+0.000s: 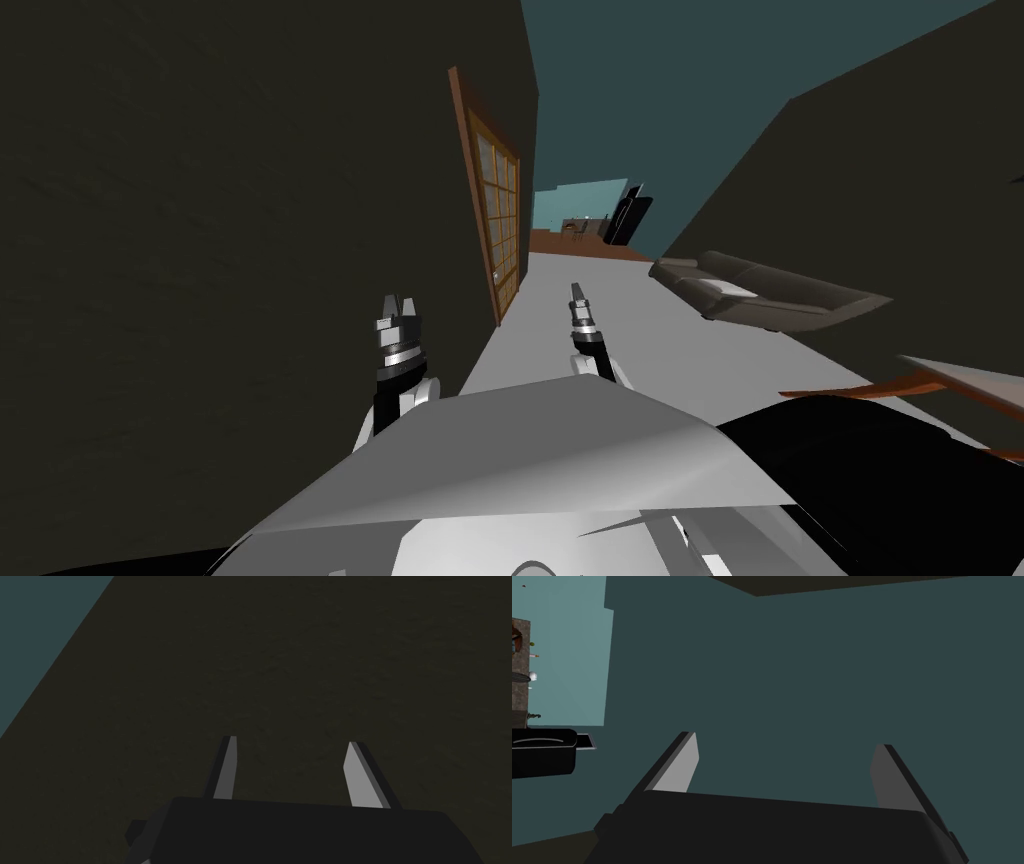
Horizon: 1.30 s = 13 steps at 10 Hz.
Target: Pull the door open
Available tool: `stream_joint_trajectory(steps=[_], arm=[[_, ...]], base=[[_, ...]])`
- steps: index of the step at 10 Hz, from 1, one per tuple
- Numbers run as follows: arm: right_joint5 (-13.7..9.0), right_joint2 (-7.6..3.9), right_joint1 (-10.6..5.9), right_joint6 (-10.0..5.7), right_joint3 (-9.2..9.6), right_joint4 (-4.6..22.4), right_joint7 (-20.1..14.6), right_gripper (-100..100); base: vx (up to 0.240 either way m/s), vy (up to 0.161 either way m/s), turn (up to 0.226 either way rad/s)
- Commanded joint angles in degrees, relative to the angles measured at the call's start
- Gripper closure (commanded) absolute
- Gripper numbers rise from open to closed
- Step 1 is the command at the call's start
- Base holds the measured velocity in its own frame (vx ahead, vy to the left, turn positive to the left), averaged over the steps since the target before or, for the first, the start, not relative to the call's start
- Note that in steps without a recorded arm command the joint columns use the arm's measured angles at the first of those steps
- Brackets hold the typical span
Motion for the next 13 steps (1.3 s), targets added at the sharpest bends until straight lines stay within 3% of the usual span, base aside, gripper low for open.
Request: stream_joint_trajectory(steps=[1,13], arm=[[0.8,-0.17,-0.33,-0.61,-0.02,1.6,1.2,-100],[6.2,-2.04,-3.4,-4.9,-1.42,14.3,9.0,-100]], base=[[0.107,-0.013,0.113],[0.096,-0.034,0.124]])
